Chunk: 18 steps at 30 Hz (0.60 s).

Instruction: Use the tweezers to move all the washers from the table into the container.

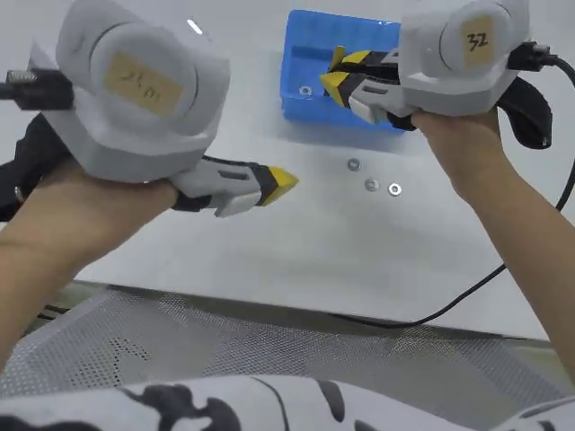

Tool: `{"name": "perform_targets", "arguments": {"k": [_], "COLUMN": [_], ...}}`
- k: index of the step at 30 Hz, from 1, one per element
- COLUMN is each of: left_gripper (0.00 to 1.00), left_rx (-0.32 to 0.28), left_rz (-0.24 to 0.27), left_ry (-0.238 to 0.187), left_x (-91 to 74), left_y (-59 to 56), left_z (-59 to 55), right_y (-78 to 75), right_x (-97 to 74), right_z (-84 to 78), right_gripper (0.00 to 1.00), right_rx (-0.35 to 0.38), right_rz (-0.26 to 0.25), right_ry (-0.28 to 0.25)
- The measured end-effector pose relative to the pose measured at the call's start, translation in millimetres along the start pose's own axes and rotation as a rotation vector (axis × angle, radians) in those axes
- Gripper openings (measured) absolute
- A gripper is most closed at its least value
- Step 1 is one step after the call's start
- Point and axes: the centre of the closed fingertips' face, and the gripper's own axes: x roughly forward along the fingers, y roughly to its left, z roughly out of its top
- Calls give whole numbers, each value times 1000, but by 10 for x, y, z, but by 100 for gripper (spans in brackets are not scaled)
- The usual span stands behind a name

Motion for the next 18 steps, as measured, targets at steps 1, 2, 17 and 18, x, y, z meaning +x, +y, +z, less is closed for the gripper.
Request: {"name": "perform_targets", "arguments": {"k": [1, 2, 17, 18], "left_gripper": [84, 86, 99, 99], "left_rx": [-17, -34, -89, -95], "left_rz": [12, 34, 148, 154], "left_ry": [-6, -19, 85, 91], "left_x": [-12, -36, -302, -316], "left_y": [7, 25, 67, 80], "left_z": [-12, -29, -647, -673], "right_y": [-3, -2, 79, 96], "right_x": [-3, -5, -319, -374], "right_z": [0, -1, 276, 308], "right_gripper": [4, 4, 5, 5], "right_rx": [1, 4, -8, -13], "right_rz": [-2, -3, -45, -48], "right_ry": [0, 0, -60, -67]}}
